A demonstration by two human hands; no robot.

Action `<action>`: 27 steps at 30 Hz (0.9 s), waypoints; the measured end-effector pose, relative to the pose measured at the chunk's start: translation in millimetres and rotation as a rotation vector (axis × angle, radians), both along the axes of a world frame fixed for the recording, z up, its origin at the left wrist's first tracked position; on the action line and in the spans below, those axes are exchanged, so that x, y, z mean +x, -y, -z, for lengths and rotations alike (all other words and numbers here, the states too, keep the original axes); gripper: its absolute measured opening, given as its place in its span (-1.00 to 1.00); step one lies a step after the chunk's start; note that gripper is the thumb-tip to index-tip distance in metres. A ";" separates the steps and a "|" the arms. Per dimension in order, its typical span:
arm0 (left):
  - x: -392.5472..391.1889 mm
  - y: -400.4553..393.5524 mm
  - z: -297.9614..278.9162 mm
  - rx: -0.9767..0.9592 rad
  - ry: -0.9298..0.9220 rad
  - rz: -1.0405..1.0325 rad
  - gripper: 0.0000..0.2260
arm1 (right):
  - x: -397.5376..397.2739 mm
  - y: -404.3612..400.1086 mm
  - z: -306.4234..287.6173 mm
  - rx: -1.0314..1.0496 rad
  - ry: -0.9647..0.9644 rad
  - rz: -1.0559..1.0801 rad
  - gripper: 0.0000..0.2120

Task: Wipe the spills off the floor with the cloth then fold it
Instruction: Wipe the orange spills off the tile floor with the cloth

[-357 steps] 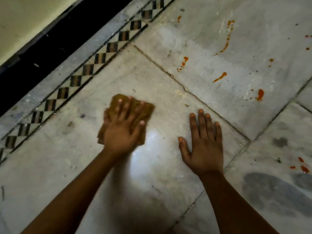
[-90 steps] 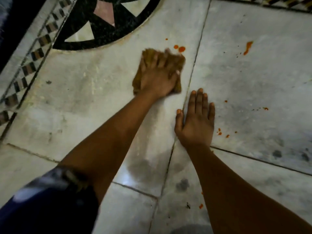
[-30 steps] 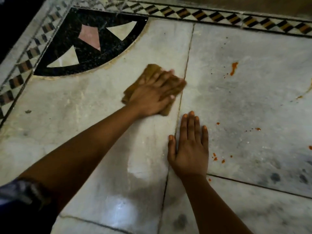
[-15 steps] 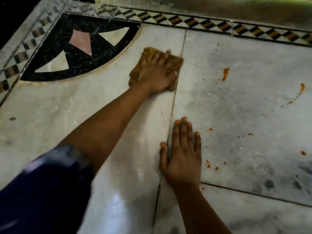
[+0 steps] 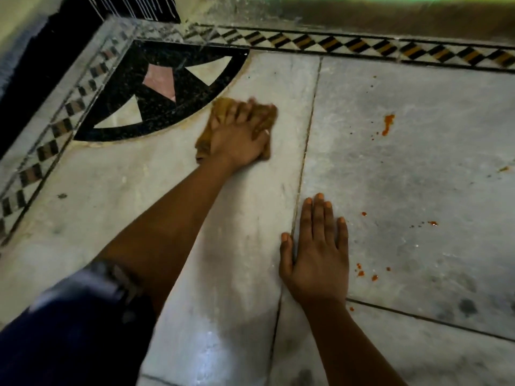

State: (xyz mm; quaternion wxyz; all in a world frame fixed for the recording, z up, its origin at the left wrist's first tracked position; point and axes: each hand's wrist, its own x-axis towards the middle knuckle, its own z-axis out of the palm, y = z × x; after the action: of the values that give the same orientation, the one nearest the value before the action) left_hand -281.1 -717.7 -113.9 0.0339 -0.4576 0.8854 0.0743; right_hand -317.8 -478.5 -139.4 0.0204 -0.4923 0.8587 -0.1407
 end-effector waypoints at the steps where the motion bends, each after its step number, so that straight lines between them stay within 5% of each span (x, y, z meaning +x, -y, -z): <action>1: 10.6 -19.7 0.9 -0.034 -0.014 0.086 -0.49 | -0.2 0.2 -0.3 -0.001 0.000 0.003 -0.37; 5: 82.1 -70.2 6.6 -0.038 -0.102 0.378 -0.46 | -0.8 -1.0 0.4 -0.004 0.002 -0.004 -0.37; 9: 108.7 -18.2 5.5 -0.020 -0.062 -0.073 -0.39 | -0.4 -0.5 3.7 0.002 -0.008 -0.005 -0.37; 12: 70.4 2.4 -4.7 0.002 -0.096 -0.294 -0.53 | -1.7 0.1 5.0 0.000 -0.012 -0.011 -0.36; 22: 101.2 -159.8 -12.2 0.004 -0.067 -0.060 -0.39 | -5.0 -4.9 -13.0 0.140 0.122 -0.076 -0.31; 27: 143.2 -222.9 -31.7 -0.006 -0.020 -0.056 -0.58 | -9.9 -33.2 -39.2 0.274 0.275 -0.187 -0.38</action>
State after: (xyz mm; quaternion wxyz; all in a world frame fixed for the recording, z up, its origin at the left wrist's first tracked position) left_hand -137.9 -494.8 -82.2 0.0219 -0.4815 0.8728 0.0773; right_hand -327.8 -445.2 -100.2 0.2171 -0.5388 0.8094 -0.0861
